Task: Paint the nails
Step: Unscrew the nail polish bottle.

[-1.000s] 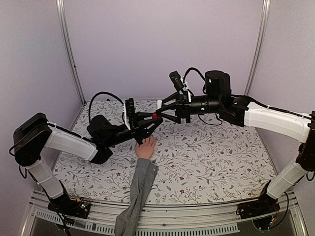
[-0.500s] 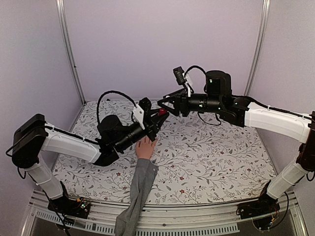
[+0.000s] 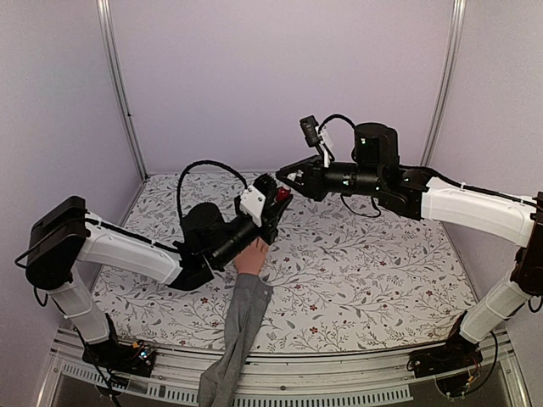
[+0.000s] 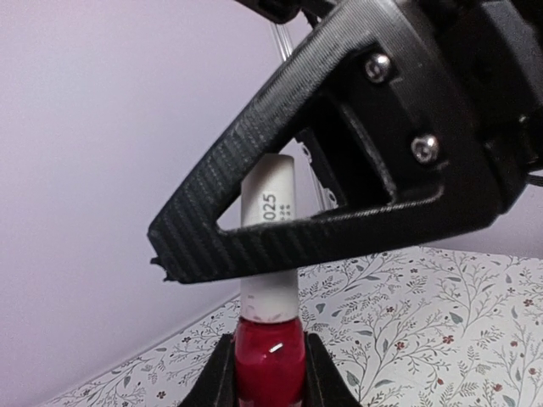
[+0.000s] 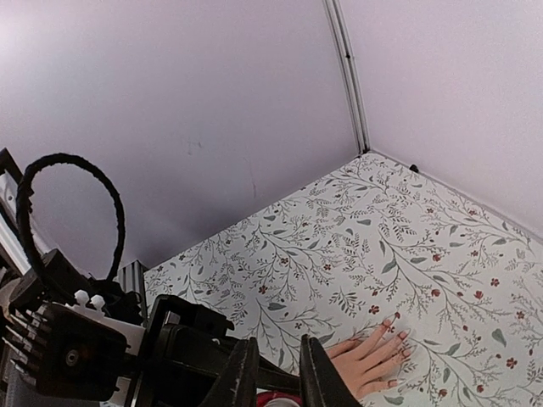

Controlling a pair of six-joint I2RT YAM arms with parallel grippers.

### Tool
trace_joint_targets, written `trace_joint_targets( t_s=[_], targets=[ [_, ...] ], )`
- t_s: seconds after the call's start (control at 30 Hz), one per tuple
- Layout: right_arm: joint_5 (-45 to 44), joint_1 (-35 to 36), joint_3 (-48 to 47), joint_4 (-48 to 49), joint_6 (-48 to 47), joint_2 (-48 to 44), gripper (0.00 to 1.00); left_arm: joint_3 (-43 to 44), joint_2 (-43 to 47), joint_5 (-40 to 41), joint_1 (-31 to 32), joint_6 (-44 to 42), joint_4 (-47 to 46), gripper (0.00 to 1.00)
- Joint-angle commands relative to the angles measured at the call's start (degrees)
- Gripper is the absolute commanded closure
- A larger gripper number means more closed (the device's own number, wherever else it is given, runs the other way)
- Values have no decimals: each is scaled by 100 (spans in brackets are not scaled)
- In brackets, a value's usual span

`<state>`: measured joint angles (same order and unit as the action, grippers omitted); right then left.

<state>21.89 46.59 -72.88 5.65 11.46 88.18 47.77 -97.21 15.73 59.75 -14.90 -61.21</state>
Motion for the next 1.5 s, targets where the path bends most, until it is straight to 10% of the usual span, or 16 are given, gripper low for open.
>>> trace_joint_targets(
  t_s=[0.0,0.87,1.37,1.47],
  targets=[
    [23,-1,37,157,56,-109,87,124,-59,169,94,-175,-6,100],
    [2115,-1,55,101,-959,-127,100,-210,-49,-5694,-900,2333,-956,100],
    [3306,74,-184,-432,-1821,0,100,41,-659,-6707,-1044,3500,-2098,100],
    [2949,70,-166,-440,-1770,-57,86,-124,-507,-6356,-1074,3280,-2053,100]
  ],
)
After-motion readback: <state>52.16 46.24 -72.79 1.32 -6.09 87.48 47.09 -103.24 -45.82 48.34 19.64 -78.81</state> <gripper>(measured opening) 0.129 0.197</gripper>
